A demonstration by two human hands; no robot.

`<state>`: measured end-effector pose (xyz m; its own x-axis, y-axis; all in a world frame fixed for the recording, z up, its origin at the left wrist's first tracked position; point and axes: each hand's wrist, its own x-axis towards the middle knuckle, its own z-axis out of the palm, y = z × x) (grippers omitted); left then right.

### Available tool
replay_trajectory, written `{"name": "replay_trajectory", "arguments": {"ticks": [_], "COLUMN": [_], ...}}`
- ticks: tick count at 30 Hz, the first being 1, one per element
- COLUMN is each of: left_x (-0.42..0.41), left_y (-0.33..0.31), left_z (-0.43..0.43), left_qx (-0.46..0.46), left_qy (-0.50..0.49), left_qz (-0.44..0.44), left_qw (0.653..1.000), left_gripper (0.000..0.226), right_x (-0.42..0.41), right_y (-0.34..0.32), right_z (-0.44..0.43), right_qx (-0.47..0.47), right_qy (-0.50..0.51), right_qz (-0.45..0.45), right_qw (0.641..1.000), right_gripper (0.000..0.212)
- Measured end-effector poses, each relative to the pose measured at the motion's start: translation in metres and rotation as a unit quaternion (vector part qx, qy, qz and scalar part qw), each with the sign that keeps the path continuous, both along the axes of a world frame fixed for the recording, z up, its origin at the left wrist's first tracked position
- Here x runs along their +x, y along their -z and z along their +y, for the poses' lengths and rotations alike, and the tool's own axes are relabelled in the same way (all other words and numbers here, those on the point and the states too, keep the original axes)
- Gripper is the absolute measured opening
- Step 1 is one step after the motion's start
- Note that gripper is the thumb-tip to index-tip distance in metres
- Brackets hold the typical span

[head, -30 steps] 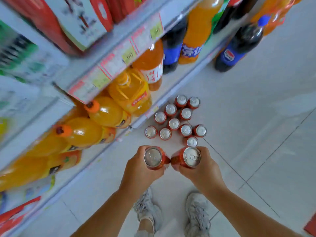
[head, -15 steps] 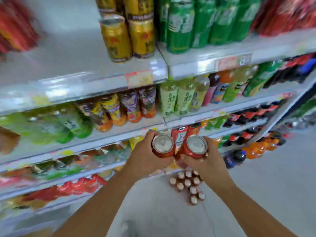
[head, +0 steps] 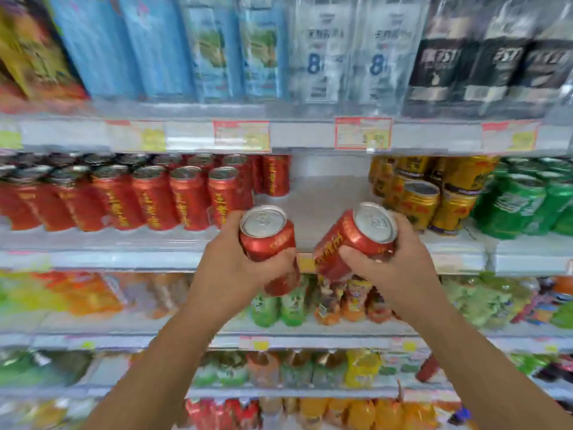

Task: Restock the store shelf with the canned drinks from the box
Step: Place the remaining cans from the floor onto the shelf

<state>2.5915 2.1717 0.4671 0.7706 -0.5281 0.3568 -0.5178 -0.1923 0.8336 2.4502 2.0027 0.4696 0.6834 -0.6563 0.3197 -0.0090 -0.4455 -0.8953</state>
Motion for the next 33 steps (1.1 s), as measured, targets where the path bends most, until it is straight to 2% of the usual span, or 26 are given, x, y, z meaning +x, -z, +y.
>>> {"name": "replay_trajectory", "arguments": {"ticks": [5, 9, 12, 15, 18, 22, 24, 31, 33], "left_x": [0.057, 0.078, 0.084, 0.085, 0.084, 0.082, 0.080, 0.075, 0.074], "left_y": [-0.004, 0.000, 0.006, 0.010, 0.011, 0.008, 0.006, -0.005, -0.007], "left_z": [0.040, 0.054, 0.059, 0.056, 0.047, 0.036, 0.032, 0.027, 0.027], "left_qx": [-0.010, -0.001, 0.003, 0.009, 0.008, -0.006, -0.014, -0.036, -0.039], "left_qy": [-0.034, -0.051, -0.060, -0.061, -0.070, -0.073, -0.076, -0.083, -0.082], "left_qz": [0.011, 0.024, 0.031, 0.044, 0.048, 0.050, 0.051, 0.047, 0.047], "left_qw": [0.999, 0.998, 0.998, 0.997, 0.996, 0.996, 0.996, 0.995, 0.995], "left_gripper": [0.052, 0.049, 0.049, 0.051, 0.053, 0.049, 0.048, 0.050, 0.049], "right_x": [0.086, 0.136, 0.162, 0.180, 0.191, 0.194, 0.199, 0.227, 0.234], "right_y": [-0.014, -0.017, -0.012, -0.008, 0.002, 0.022, 0.024, 0.022, 0.026], "right_z": [-0.001, -0.025, -0.047, -0.063, -0.066, -0.059, -0.064, -0.069, -0.069], "right_qx": [0.002, -0.040, -0.033, -0.014, 0.018, -0.050, -0.069, -0.084, -0.083], "right_qy": [-0.020, -0.039, -0.052, -0.051, -0.057, -0.030, -0.042, -0.053, -0.057], "right_qz": [-0.005, 0.064, 0.119, 0.143, 0.128, 0.119, 0.119, 0.111, 0.106], "right_qw": [1.000, 0.996, 0.991, 0.988, 0.990, 0.991, 0.990, 0.989, 0.989], "right_gripper": [0.049, 0.048, 0.048, 0.063, 0.067, 0.089, 0.093, 0.065, 0.063]}}
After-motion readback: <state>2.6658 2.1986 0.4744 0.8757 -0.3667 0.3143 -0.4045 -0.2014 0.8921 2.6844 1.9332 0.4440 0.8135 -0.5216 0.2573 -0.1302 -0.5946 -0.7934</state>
